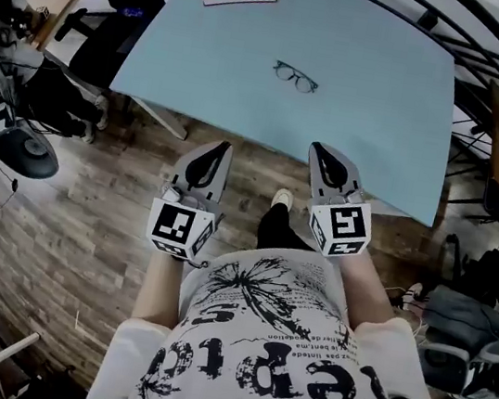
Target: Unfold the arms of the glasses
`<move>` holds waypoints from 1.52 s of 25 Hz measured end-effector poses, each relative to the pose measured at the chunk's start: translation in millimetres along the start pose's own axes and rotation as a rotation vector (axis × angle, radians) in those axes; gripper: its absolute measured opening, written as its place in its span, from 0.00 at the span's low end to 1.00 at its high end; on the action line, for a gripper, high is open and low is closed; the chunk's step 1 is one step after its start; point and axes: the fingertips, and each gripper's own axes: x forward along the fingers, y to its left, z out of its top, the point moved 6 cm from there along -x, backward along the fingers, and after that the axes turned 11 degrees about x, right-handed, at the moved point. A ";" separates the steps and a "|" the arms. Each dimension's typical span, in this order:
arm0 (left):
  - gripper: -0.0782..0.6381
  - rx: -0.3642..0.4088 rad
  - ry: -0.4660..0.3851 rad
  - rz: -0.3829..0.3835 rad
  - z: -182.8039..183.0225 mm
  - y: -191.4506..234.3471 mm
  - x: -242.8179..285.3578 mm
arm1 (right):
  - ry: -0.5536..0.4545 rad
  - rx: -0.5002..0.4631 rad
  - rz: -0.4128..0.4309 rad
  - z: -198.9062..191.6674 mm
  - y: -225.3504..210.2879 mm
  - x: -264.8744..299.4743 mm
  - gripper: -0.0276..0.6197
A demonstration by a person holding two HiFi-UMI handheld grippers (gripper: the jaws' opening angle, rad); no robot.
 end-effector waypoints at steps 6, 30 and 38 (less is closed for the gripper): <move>0.14 0.020 -0.012 0.041 17.8 34.3 108.8 | 0.026 -0.025 -0.003 33.4 -86.3 77.2 0.06; 0.14 0.096 0.082 -0.370 -24.8 104.1 362.3 | 0.445 0.152 -0.158 -27.6 -212.1 236.2 0.06; 0.14 0.104 0.140 -0.511 -58.0 127.6 385.8 | 0.723 0.059 -0.163 -66.9 -210.0 268.1 0.06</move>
